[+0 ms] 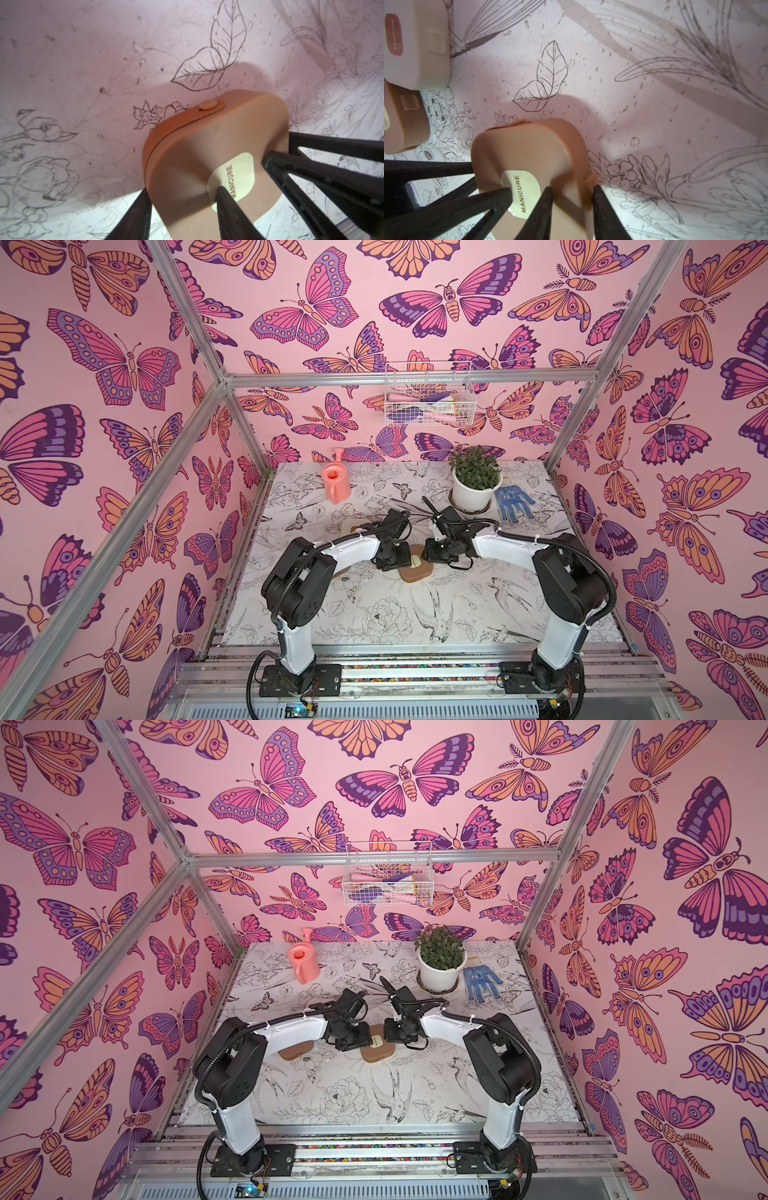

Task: Organize nail clipper sets
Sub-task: Close the storage box at the center of the board.

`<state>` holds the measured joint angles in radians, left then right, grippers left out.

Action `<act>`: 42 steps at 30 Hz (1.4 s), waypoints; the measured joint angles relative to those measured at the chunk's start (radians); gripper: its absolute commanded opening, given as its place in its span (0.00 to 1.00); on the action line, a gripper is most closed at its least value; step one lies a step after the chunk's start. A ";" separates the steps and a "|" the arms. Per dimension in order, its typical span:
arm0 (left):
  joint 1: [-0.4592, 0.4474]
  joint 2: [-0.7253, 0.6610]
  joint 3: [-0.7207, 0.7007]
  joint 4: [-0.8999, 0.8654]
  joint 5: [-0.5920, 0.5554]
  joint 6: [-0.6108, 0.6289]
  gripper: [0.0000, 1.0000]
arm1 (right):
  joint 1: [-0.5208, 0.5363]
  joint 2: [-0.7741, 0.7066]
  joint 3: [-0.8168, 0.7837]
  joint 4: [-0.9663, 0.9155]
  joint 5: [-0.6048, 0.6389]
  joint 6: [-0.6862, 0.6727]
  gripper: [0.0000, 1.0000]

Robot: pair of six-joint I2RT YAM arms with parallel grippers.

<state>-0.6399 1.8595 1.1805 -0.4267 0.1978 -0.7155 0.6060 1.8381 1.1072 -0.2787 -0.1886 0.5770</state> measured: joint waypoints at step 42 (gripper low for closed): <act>0.000 0.014 0.023 -0.025 0.004 -0.013 0.51 | -0.004 -0.061 -0.304 0.507 -0.006 0.179 0.34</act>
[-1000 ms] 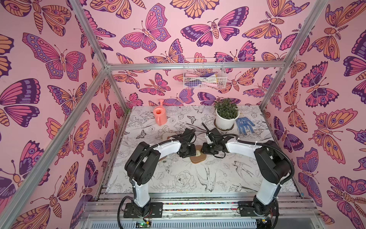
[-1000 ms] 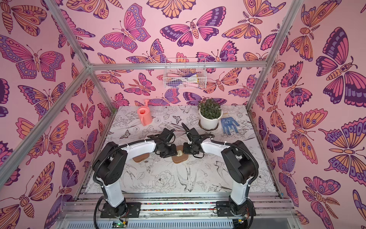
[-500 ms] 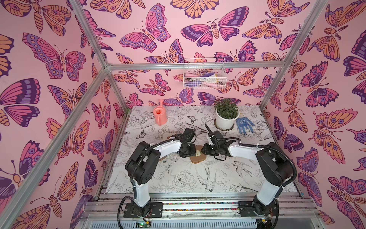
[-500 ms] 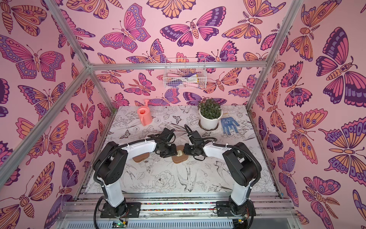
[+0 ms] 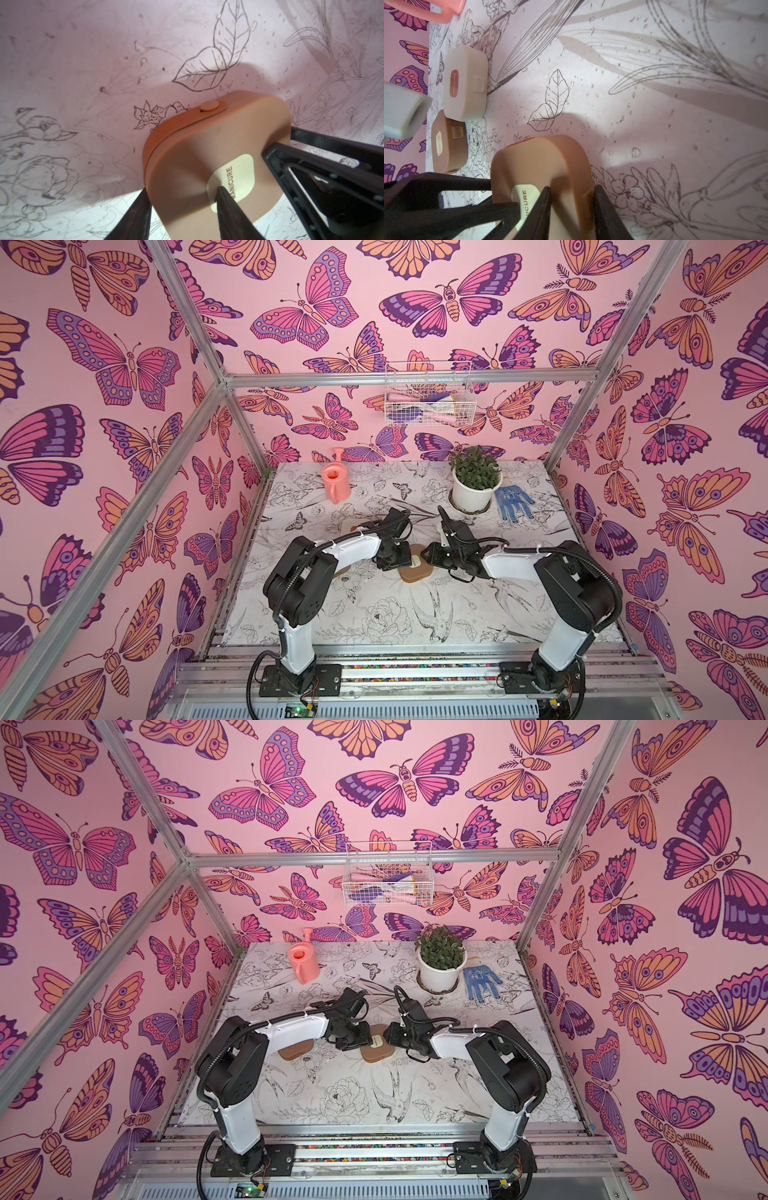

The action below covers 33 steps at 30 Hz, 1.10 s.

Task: Organize nail clipper sets
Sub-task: Close the storage box at the center of the board.

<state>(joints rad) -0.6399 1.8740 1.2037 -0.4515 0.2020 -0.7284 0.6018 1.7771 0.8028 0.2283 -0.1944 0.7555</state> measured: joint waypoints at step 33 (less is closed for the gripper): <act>0.019 -0.140 0.174 -0.077 -0.168 0.166 0.99 | -0.188 -0.417 0.110 -0.636 0.232 -0.356 0.51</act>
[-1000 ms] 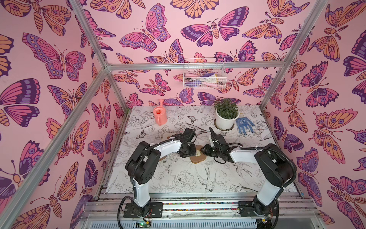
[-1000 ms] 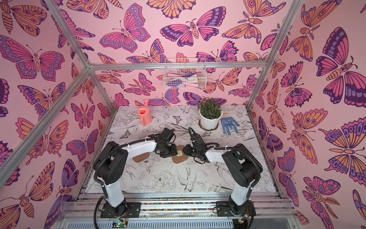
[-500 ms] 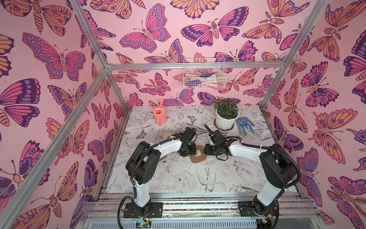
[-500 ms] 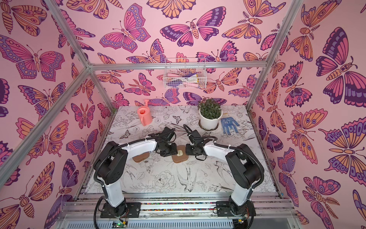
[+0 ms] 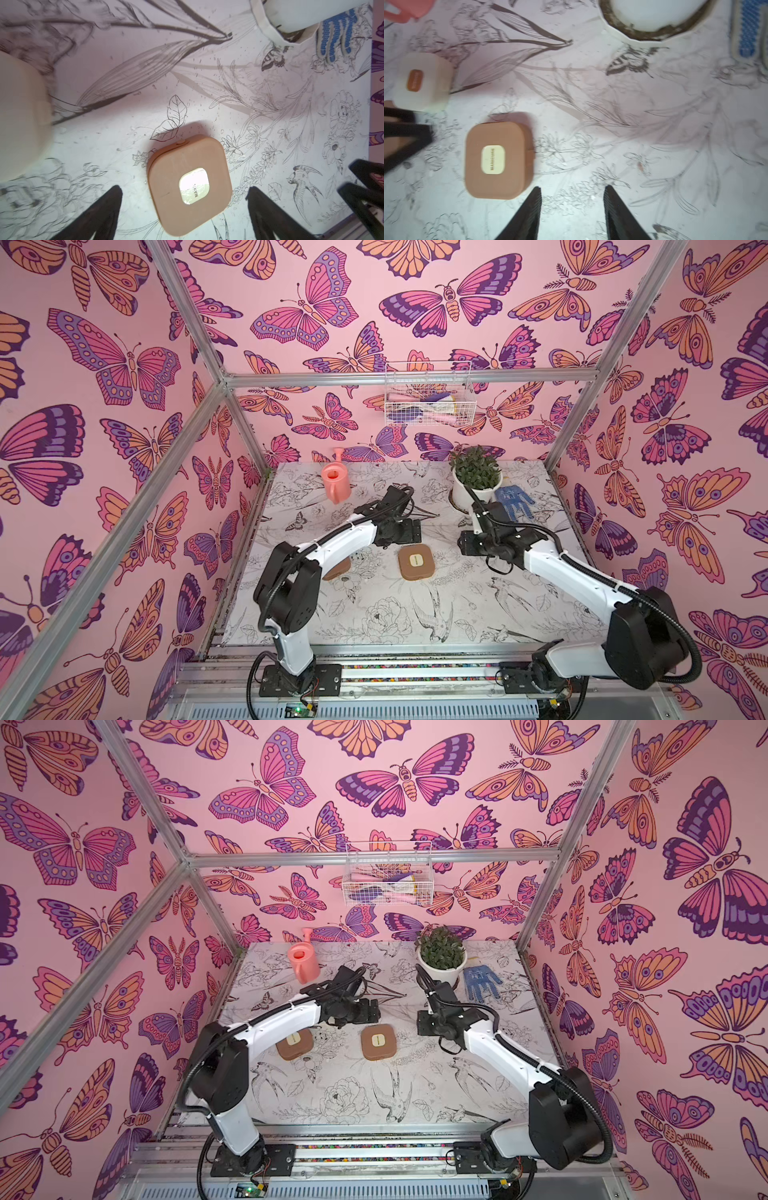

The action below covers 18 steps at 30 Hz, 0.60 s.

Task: Organize nail clipper sets
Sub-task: Close the storage box at the center of the board, then reset both arms

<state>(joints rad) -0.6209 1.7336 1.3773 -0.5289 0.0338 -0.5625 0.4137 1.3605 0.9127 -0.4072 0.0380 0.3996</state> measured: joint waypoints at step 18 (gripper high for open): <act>0.323 -0.837 -1.170 0.977 -0.593 0.357 0.94 | -0.093 -0.370 -0.644 0.714 0.449 -0.319 0.70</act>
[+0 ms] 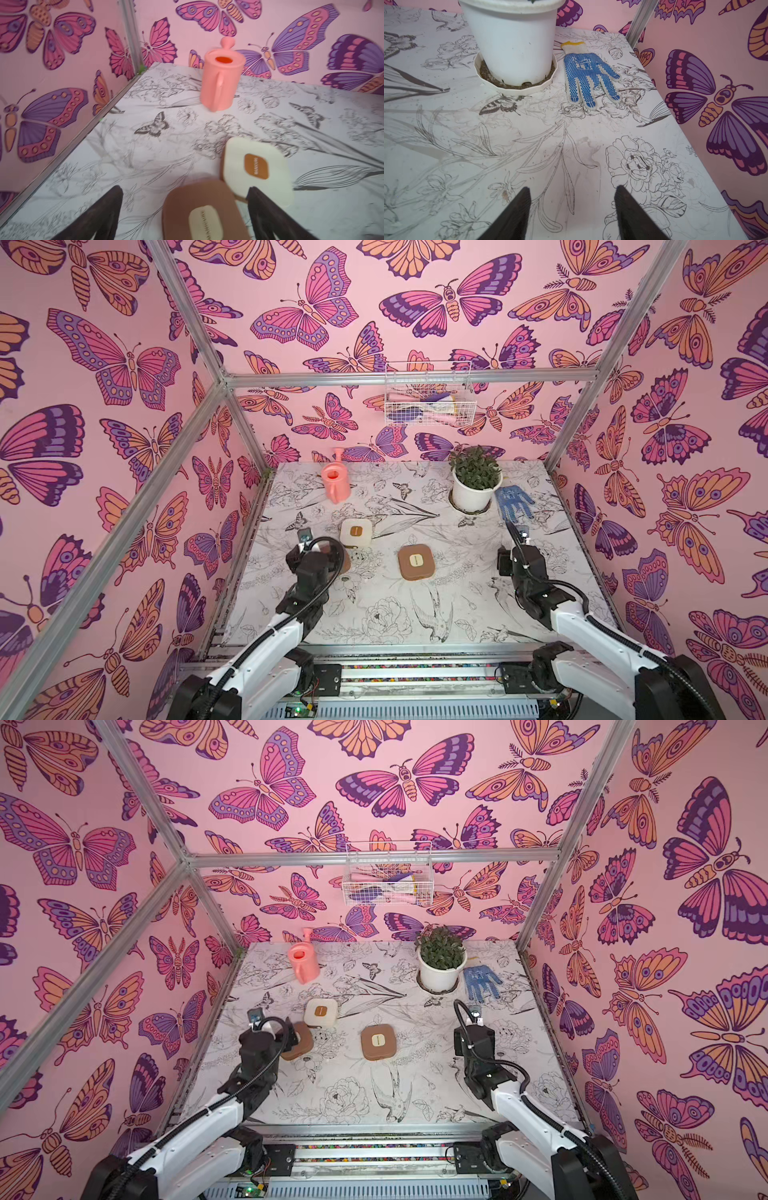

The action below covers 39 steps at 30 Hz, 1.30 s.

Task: Organize nail clipper sets
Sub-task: Reset both arms

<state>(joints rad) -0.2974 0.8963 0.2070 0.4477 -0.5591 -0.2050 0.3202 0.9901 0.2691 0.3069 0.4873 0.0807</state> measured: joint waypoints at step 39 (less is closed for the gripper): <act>0.327 0.644 0.152 0.469 -0.040 0.033 0.94 | -0.352 0.530 0.134 0.526 -0.507 -0.024 0.99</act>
<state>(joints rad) 0.0292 1.5398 0.3588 0.9165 -0.5991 -0.1719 -0.0322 1.5200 0.4026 0.8333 -0.0196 0.0563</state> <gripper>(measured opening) 0.945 0.992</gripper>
